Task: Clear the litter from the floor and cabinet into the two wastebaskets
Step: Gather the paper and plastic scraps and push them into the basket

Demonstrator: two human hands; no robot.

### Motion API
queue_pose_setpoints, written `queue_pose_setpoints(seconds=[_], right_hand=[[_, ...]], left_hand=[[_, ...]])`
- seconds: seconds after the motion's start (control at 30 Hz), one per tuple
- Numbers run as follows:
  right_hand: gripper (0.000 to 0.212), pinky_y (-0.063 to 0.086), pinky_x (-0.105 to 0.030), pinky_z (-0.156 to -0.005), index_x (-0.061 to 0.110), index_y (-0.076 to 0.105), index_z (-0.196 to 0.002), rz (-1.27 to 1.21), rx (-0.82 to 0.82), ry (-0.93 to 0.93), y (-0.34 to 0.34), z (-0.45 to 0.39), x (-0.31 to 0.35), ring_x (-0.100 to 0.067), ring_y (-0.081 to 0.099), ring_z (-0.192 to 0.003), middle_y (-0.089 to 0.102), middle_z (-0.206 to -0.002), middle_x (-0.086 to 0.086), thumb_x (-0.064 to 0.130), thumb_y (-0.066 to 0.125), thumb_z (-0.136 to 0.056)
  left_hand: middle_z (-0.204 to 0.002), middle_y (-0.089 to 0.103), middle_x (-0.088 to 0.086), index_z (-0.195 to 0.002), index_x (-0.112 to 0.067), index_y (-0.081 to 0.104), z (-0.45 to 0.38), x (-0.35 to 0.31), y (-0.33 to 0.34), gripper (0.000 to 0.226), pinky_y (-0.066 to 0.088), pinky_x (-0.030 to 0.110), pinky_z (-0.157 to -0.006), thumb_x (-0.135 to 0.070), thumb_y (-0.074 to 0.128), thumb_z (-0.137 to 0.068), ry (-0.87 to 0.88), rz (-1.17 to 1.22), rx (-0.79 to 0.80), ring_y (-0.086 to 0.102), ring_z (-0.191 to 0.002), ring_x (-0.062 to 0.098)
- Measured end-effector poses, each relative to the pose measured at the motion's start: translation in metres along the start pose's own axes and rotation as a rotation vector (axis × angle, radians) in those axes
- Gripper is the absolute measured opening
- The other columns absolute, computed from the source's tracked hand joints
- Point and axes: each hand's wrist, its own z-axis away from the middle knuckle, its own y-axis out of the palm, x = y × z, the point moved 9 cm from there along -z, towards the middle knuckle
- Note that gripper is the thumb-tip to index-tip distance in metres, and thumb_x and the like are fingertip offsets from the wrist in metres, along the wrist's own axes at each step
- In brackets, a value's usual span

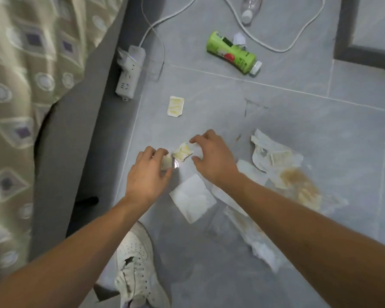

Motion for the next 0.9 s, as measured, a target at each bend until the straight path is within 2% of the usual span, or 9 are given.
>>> queue_pose_setpoints(seconds=[0.07, 0.17, 0.27, 0.37, 0.47, 0.53, 0.63, 0.77, 0.9], right_hand=[[0.046, 0.054, -0.042, -0.084, 0.027, 0.058, -0.132, 0.059, 0.065, -0.032, 0.028, -0.011, 0.003, -0.026, 0.047, -0.116, 0.047, -0.127, -0.002, 0.020, 0.069, -0.088], [0.051, 0.051, -0.035, -0.074, 0.029, 0.057, -0.135, 0.137, 0.133, -0.084, 0.059, -0.023, 0.002, -0.025, 0.039, -0.122, 0.042, -0.133, -0.002, 0.016, 0.069, -0.087], [0.036, 0.042, -0.033, -0.059, 0.023, 0.062, -0.116, 0.205, 0.116, -0.135, 0.071, -0.029, 0.006, -0.027, 0.043, -0.113, 0.043, -0.123, -0.003, 0.006, 0.066, -0.084], [0.023, 0.050, -0.039, -0.068, 0.014, 0.062, -0.104, 0.144, 0.085, -0.091, 0.065, -0.026, -0.005, -0.029, 0.051, -0.099, 0.046, -0.112, -0.007, 0.004, 0.066, -0.084], [0.020, 0.053, -0.040, -0.069, 0.013, 0.063, -0.098, -0.006, -0.081, -0.004, 0.027, -0.004, -0.026, -0.028, 0.054, -0.085, 0.047, -0.106, -0.006, 0.003, 0.067, -0.081], [0.020, 0.050, -0.036, -0.066, 0.012, 0.064, -0.098, -0.081, -0.201, 0.042, -0.010, 0.026, -0.044, -0.026, 0.054, -0.082, 0.048, -0.105, -0.006, 0.002, 0.065, -0.081], [0.019, 0.047, -0.034, -0.066, 0.014, 0.063, -0.098, -0.152, -0.333, 0.136, -0.076, 0.084, -0.083, -0.022, 0.053, -0.077, 0.046, -0.105, -0.003, 0.004, 0.066, -0.082], [0.018, 0.047, -0.034, -0.065, 0.019, 0.061, -0.096, -0.202, -0.480, 0.289, -0.168, 0.182, -0.161, -0.017, 0.050, -0.070, 0.044, -0.104, 0.002, 0.008, 0.065, -0.082], [0.016, 0.041, -0.023, -0.069, 0.019, 0.063, -0.093, -0.243, -0.642, 0.450, -0.257, 0.301, -0.248, -0.006, 0.047, -0.071, 0.044, -0.102, 0.005, 0.010, 0.070, -0.083]], left_hand=[[-0.123, 0.049, -0.001, -0.132, -0.031, 0.054, -0.012, 0.016, 0.016, 0.041, 0.044, 0.034, -0.076, -0.041, 0.062, -0.093, -0.031, 0.000, 0.046, 0.048, -0.116, 0.023], [-0.126, 0.043, -0.003, -0.134, -0.036, 0.052, -0.026, 0.027, 0.041, 0.047, 0.051, 0.038, -0.081, -0.038, 0.068, -0.089, -0.009, -0.019, 0.113, 0.043, -0.120, 0.022], [-0.121, 0.042, -0.001, -0.130, -0.030, 0.052, -0.033, 0.034, 0.059, 0.044, 0.054, 0.040, -0.076, -0.026, 0.068, -0.090, 0.039, -0.060, 0.125, 0.043, -0.114, 0.024], [-0.112, 0.051, -0.001, -0.117, -0.025, 0.054, -0.033, 0.028, 0.064, 0.028, 0.049, 0.037, -0.071, -0.024, 0.063, -0.091, 0.080, 0.002, 0.119, 0.052, -0.100, 0.023], [-0.095, 0.052, -0.002, -0.098, -0.021, 0.053, -0.025, -0.004, 0.049, 0.016, 0.047, 0.037, -0.064, -0.029, 0.063, -0.088, 0.130, 0.046, 0.075, 0.052, -0.084, 0.022], [-0.090, 0.050, -0.002, -0.094, -0.020, 0.052, -0.017, -0.042, 0.035, 0.015, 0.050, 0.041, -0.063, -0.028, 0.064, -0.088, 0.194, 0.059, 0.021, 0.053, -0.080, 0.023], [-0.095, 0.051, -0.002, -0.098, -0.021, 0.055, 0.000, -0.126, 0.025, 0.015, 0.052, 0.042, -0.065, -0.022, 0.067, -0.089, 0.296, 0.114, -0.006, 0.056, -0.083, 0.023], [-0.097, 0.051, -0.001, -0.099, -0.018, 0.057, 0.040, -0.274, 0.036, 0.015, 0.048, 0.037, -0.066, -0.019, 0.067, -0.088, 0.443, 0.173, 0.018, 0.056, -0.083, 0.021], [-0.097, 0.050, -0.002, -0.101, -0.019, 0.057, 0.105, -0.432, 0.066, 0.014, 0.051, 0.042, -0.070, -0.020, 0.066, -0.090, 0.635, 0.218, 0.109, 0.058, -0.086, 0.020]])
